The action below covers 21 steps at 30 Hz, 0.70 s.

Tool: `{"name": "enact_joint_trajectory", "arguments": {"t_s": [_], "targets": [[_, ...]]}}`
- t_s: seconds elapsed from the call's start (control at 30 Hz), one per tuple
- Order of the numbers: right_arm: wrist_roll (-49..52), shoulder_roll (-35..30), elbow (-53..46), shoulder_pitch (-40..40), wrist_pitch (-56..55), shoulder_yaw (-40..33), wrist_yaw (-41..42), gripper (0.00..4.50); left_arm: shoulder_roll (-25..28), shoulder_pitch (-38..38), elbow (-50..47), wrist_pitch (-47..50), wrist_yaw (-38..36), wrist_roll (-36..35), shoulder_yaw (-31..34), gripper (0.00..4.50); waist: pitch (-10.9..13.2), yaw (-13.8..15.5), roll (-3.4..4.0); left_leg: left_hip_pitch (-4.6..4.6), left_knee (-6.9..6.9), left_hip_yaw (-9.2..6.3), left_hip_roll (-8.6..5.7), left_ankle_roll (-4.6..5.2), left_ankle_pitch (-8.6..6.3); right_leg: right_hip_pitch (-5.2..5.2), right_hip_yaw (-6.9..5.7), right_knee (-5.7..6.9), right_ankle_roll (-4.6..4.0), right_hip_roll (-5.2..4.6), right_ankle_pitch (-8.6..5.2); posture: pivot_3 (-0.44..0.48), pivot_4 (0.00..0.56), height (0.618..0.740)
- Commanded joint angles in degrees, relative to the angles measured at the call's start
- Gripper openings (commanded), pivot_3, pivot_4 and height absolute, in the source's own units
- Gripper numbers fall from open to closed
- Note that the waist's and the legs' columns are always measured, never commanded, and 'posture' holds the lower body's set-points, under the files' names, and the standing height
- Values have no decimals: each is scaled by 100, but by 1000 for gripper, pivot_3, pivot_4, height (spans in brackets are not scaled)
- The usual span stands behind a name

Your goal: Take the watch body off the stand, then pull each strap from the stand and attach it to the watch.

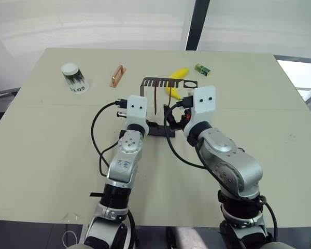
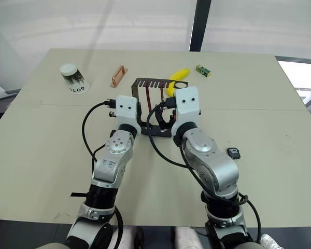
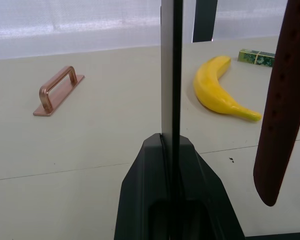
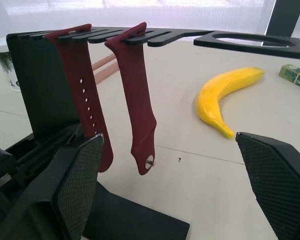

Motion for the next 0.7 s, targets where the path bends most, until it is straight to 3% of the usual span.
{"name": "enact_joint_trajectory", "arguments": {"t_s": [0.03, 0.27, 0.37, 0.47, 0.7], "targets": [[-187, 149, 43, -209, -257, 58, 56, 4500, -111, 41, -121, -31, 51, 106, -70, 3, 0, 2, 0, 0, 0, 0, 0, 0, 0, 0, 0, 0, 0, 0, 0, 0, 150, 740], [-507, 259, 406, -359, -503, 182, 122, 4500, -118, 81, -165, -42, 31, 138, -88, 3, 0, -2, 0, 0, -1, 0, 0, 0, 0, -1, -1, 1, 0, -1, 0, 0, 150, 740], [-594, 289, 484, -392, -566, 207, 150, 3686, -114, 85, -166, -61, 36, 146, -83, 0, 0, -2, 0, 0, -1, 0, 0, 0, 0, -1, -1, 0, 0, -1, 0, 0, 150, 740], [-648, 333, 544, -427, -596, 226, 194, 2372, -120, 100, -178, -62, 42, 152, -84, 0, 0, -3, 0, 0, -2, 0, 1, 0, 0, -1, -1, 1, 0, 0, 0, 0, 150, 740], [-796, 361, 645, -456, -686, 216, 272, 2372, -152, 135, -216, -75, 48, 187, -112, 0, 0, -3, 0, 0, -2, 0, 0, 0, 0, -1, -1, 0, 0, -1, 0, 0, 150, 740]]}}
